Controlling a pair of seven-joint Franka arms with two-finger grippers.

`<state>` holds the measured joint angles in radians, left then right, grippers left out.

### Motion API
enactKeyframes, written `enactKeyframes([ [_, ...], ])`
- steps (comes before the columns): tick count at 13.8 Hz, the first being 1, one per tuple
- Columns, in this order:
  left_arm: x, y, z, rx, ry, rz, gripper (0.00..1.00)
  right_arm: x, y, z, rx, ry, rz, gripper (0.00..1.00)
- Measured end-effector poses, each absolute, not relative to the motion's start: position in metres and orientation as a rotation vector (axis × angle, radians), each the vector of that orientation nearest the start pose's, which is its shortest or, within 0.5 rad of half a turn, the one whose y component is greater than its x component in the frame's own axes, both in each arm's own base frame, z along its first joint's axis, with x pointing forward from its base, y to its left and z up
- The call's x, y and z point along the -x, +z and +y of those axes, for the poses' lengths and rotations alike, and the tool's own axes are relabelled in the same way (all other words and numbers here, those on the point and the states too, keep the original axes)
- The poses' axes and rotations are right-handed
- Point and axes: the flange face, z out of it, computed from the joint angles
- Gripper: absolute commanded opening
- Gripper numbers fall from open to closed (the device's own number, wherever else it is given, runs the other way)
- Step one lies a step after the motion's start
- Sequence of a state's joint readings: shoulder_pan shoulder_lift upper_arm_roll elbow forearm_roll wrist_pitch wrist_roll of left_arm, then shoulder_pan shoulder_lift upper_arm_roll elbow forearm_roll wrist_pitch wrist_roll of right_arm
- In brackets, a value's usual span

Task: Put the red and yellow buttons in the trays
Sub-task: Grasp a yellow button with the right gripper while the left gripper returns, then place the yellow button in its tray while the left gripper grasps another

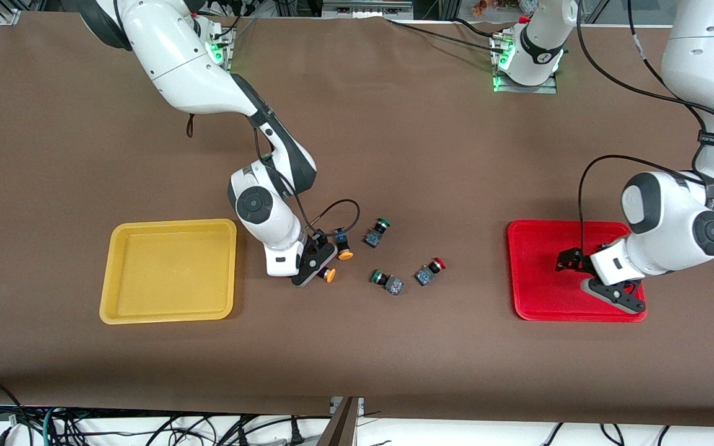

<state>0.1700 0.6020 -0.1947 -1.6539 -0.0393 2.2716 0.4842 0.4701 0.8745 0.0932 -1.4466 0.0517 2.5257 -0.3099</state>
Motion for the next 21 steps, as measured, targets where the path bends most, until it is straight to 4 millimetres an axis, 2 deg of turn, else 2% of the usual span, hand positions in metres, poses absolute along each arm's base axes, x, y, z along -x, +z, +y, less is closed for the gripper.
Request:
enactKeyframes([
  [2,-0.691,0.279,-0.052,3.167,-0.12,0.81,1.0,-0.637,0.188,0.38,2.773,-0.304,-1.156,0.02],
  [4,-0.693,0.292,-0.11,3.147,-0.155,0.885,1.0,-0.647,0.198,0.366,2.803,-0.313,-1.15,0.01],
  [6,-0.69,0.295,-0.167,3.129,-0.171,0.963,1.0,-0.662,0.224,0.339,2.852,-0.289,-1.168,0.01],
  [7,-0.686,0.288,-0.186,3.133,-0.153,0.969,1.0,-0.671,0.241,0.32,2.872,-0.27,-1.197,0.02],
  [9,-0.679,0.263,-0.214,3.146,-0.1,0.966,1.0,-0.69,0.273,0.267,2.898,-0.225,-1.295,0.02],
  [11,-0.672,0.244,-0.25,3.135,-0.085,1.011,1.0,-0.71,0.287,0.196,2.902,-0.181,-1.379,0.07],
  [12,-0.671,0.237,-0.268,3.125,-0.086,1.03,1.0,-0.718,0.285,0.155,2.907,-0.15,-1.386,0.08],
  [13,-0.67,0.231,-0.282,3.117,-0.087,1.048,1.0,-0.723,0.279,0.113,2.914,-0.099,-1.368,0.15],
  [15,-0.671,0.22,-0.298,3.108,-0.093,1.07,1.0,-0.72,0.261,0.052,2.928,-0.01,-1.307,0.17],
  [16,-0.671,0.214,-0.3,3.107,-0.103,1.074,1.0,-0.716,0.25,0.039,2.93,0.024,-1.285,0.18],
  [17,-0.671,0.209,-0.301,3.097,-0.107,1.083,1.0,-0.71,0.238,0.036,2.924,0.057,-1.276,0.18],
  [19,-0.671,0.199,-0.301,3.039,-0.101,1.125,1.0,-0.7,0.219,0.045,2.905,0.109,-1.271,0.22],
  [21,-0.667,0.191,-0.309,3.016,-0.097,1.154,1.0,-0.694,0.209,0.052,2.899,0.127,-1.268,0.39],
])
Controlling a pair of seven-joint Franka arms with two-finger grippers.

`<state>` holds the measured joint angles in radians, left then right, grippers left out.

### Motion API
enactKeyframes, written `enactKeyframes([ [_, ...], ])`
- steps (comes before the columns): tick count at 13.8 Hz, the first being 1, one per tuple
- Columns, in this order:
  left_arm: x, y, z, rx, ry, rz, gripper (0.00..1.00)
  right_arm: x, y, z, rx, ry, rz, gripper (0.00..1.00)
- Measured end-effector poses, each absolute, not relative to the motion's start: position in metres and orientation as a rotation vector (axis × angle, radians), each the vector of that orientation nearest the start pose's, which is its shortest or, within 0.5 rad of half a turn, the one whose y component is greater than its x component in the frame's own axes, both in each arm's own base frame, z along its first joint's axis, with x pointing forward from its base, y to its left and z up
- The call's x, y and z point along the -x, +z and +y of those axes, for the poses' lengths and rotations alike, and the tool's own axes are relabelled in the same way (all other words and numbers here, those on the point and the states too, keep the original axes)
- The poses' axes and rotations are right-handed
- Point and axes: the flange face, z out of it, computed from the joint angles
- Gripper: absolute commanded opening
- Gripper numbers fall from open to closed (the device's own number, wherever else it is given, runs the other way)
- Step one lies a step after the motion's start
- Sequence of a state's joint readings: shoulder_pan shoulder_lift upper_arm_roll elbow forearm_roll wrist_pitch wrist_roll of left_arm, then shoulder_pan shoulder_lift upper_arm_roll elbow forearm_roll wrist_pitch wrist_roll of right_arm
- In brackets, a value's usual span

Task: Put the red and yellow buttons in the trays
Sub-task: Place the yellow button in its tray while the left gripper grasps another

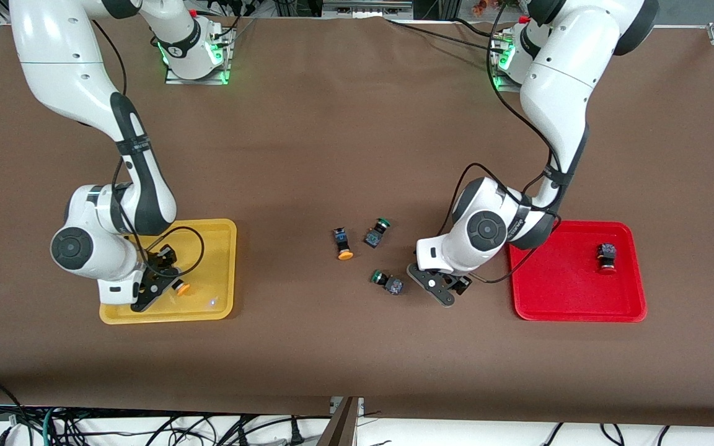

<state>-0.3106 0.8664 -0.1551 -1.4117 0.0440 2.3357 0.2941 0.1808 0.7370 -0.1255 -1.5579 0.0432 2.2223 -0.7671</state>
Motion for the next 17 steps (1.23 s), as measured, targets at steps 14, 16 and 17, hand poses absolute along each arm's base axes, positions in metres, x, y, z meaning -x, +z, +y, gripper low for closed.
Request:
enactKeyframes([
  [14,-0.686,0.201,-0.291,3.048,-0.16,1.023,0.11,-0.685,0.259,0.183,2.987,0.055,-1.03,0.67],
  [16,-0.705,0.224,-0.235,3.073,-0.096,0.906,0.11,-0.675,0.264,0.224,3.014,0.062,-0.879,0.67],
  [17,-0.713,0.239,-0.203,3.087,-0.061,0.841,0.12,-0.667,0.265,0.247,3.018,0.065,-0.789,0.67],
])
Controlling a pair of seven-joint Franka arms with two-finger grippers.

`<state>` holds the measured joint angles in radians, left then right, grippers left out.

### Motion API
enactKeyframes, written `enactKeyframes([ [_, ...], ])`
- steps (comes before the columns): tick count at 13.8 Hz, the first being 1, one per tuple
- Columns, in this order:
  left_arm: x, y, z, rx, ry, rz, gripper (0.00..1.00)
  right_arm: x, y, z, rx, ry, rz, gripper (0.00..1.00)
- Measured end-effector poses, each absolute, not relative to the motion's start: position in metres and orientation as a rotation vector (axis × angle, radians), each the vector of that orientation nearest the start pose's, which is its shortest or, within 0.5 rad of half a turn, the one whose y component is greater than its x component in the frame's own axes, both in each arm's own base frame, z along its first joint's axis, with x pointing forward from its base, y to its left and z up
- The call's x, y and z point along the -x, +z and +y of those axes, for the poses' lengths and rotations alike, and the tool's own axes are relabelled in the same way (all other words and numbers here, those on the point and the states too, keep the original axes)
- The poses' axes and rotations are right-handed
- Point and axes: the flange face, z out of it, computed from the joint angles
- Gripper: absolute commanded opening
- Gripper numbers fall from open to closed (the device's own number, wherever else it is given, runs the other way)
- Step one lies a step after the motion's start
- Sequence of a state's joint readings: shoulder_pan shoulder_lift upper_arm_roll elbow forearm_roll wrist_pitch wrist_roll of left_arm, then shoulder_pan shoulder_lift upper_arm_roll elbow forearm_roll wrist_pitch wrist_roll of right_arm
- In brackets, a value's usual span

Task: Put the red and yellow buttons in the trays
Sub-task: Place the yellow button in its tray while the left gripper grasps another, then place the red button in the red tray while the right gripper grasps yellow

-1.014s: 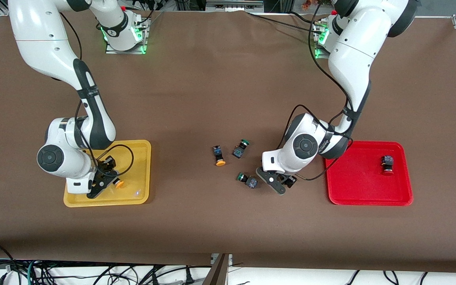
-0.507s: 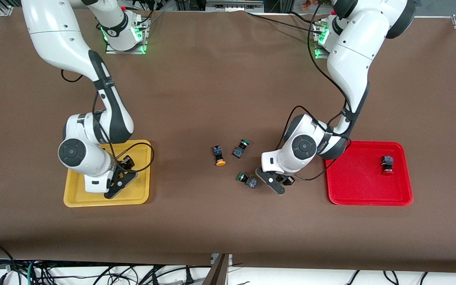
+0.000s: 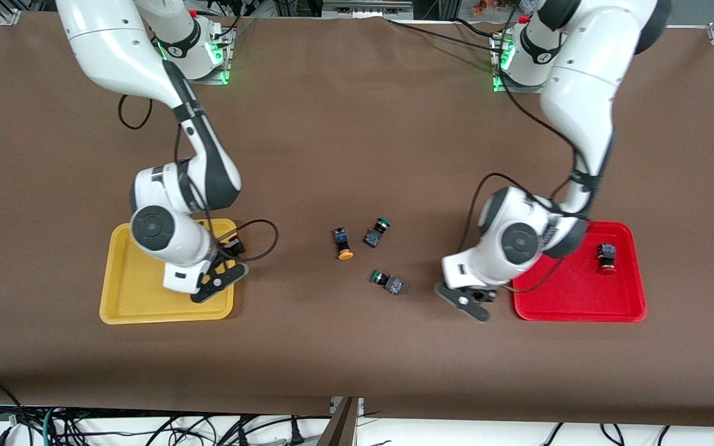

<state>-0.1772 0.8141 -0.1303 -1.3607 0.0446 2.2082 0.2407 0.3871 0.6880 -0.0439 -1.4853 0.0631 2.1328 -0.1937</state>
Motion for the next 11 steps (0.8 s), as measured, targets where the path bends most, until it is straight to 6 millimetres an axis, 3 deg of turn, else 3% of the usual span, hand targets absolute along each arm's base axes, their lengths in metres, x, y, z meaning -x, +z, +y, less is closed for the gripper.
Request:
enactKeyframes([
  [3,-0.723,0.28,-0.117,3.122,0.014,0.664,0.13,-0.636,0.266,0.319,3.004,0.099,-0.537,0.67],
  [5,-0.716,0.285,-0.068,3.148,0.068,0.503,0.13,-0.612,0.264,0.366,2.999,0.114,-0.397,0.67],
  [7,-0.703,0.267,-0.014,3.177,0.085,0.343,0.13,-0.592,0.26,0.405,2.994,0.083,-0.326,0.67],
  [9,-0.683,0.232,0.031,3.204,0.062,0.223,0.13,-0.577,0.249,0.429,2.994,0.076,-0.287,0.67],
  [11,-0.662,0.206,0.041,3.234,0.04,0.152,0.13,-0.57,0.233,0.445,2.98,0.037,-0.277,0.67],
])
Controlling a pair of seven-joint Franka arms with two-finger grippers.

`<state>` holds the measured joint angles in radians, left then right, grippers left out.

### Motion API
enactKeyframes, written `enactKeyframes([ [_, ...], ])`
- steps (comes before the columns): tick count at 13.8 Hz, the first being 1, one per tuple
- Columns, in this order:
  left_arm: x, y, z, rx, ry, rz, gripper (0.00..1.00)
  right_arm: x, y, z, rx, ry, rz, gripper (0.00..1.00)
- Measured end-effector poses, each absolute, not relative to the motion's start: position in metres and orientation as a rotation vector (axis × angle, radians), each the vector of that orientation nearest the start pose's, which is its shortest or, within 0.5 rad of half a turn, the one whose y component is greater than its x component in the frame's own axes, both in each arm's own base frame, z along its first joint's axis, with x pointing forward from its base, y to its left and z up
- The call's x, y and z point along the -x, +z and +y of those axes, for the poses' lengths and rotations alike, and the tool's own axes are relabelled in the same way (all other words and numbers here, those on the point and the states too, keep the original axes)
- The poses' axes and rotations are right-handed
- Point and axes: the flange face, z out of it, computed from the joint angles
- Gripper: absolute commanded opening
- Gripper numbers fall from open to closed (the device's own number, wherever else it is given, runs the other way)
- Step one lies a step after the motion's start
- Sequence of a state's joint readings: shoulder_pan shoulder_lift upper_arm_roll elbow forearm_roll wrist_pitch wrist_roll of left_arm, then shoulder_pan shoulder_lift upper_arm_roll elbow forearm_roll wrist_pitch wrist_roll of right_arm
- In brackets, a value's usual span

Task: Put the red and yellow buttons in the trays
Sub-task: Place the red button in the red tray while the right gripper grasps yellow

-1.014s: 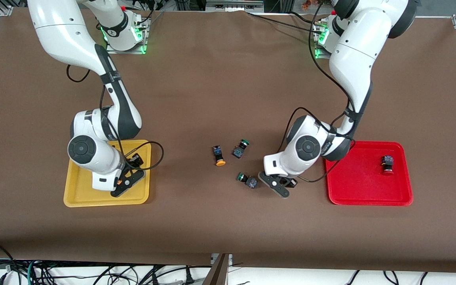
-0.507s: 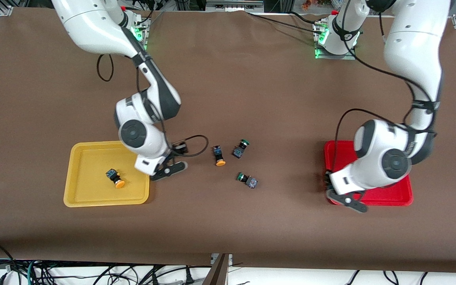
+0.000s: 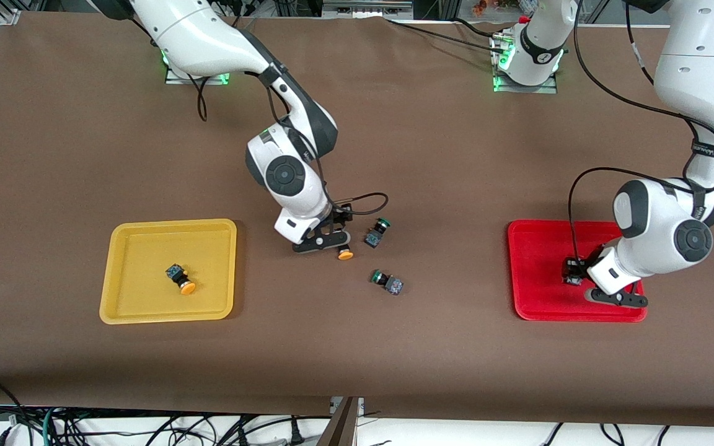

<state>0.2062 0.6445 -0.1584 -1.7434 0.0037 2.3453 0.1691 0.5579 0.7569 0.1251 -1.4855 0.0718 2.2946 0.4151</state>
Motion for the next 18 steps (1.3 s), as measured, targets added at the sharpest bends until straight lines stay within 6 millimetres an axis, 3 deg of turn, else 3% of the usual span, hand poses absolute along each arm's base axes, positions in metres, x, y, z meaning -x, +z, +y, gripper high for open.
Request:
enactKeyframes([
  [2,-0.651,0.202,0.029,3.243,0.044,0.112,0.13,-0.57,0.219,0.451,2.975,-0.004,-0.285,0.67],
  [5,-0.648,0.212,0.021,3.245,0.03,0.037,0.16,-0.578,0.208,0.453,2.994,-0.062,-0.331,0.66],
  [6,-0.648,0.213,0.02,3.245,0.022,0.017,0.17,-0.578,0.204,0.456,2.994,-0.072,-0.334,0.59],
  [9,-0.646,0.209,0.02,3.244,-0.006,-0.022,0.24,-0.572,0.191,0.464,3.007,-0.081,-0.363,0.05],
  [11,-0.643,0.204,0.018,3.244,-0.005,-0.057,0.38,-0.576,0.194,0.461,3.013,-0.09,-0.353,0.0],
  [13,-0.641,0.2,0.015,3.245,0.01,-0.078,0.68,-0.586,0.204,0.451,3.038,-0.093,-0.319,0.0],
  [14,-0.64,0.198,0.014,3.245,0.015,-0.083,0.82,-0.596,0.214,0.438,3.067,-0.09,-0.315,0.0],
  [15,-0.64,0.198,0.013,3.245,0.015,-0.083,0.84,-0.609,0.229,0.421,3.091,-0.098,-0.358,0.0],
  [16,-0.641,0.199,0.011,3.246,0.014,-0.08,0.98,-0.624,0.249,0.398,3.112,-0.105,-0.432,0.0],
  [18,-0.644,0.203,0.006,3.246,-0.009,-0.069,1.0,-0.656,0.285,0.322,3.187,-0.042,-0.556,0.0],
])
